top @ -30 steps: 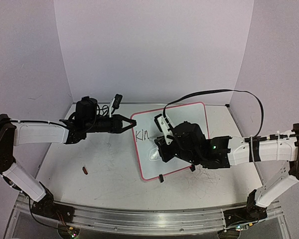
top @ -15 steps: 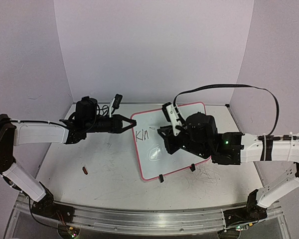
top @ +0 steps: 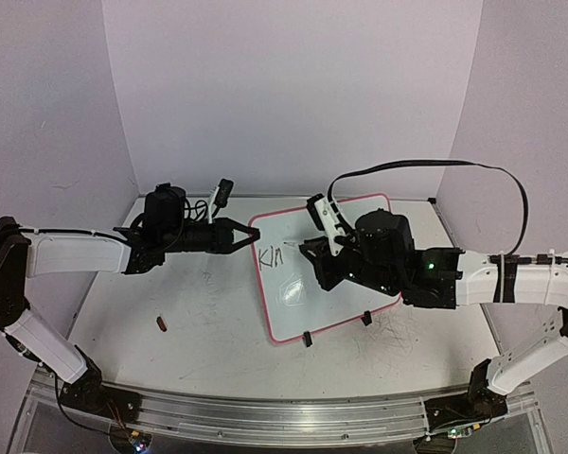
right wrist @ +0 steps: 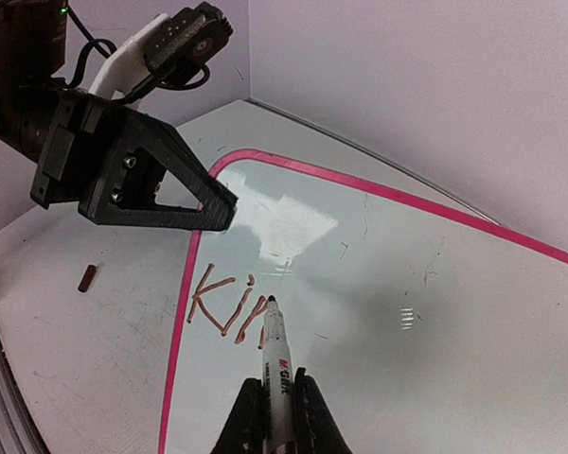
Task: Write a sentence on the whiteboard
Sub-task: Write on the whiteboard with the whiteboard.
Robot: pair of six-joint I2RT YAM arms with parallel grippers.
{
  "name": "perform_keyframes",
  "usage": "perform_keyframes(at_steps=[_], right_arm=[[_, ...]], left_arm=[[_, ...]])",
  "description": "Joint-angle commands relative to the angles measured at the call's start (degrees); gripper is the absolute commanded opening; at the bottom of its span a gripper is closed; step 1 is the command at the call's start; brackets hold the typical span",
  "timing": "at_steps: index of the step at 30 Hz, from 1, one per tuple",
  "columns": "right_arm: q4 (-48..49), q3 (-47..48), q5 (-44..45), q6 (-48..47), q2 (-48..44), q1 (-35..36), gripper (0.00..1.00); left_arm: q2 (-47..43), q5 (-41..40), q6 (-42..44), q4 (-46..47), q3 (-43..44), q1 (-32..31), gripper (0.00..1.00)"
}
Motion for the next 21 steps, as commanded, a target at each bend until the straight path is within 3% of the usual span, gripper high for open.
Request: perform_keyframes(at_steps=[1, 21], right_arm=[[0.95, -0.25, 1.82, 0.06, -0.04, -0.01, 0.00], [1.45, 0.03, 0.64, 0.09, 2.36, -0.09, 0.00]], left_arm=[[-1.69, -1.68, -1.87, 0.57, 0.56, 0.01, 0.00], [-1.15, -1.28, -1.95, 0.57, 0.93, -0.22, 0.00]])
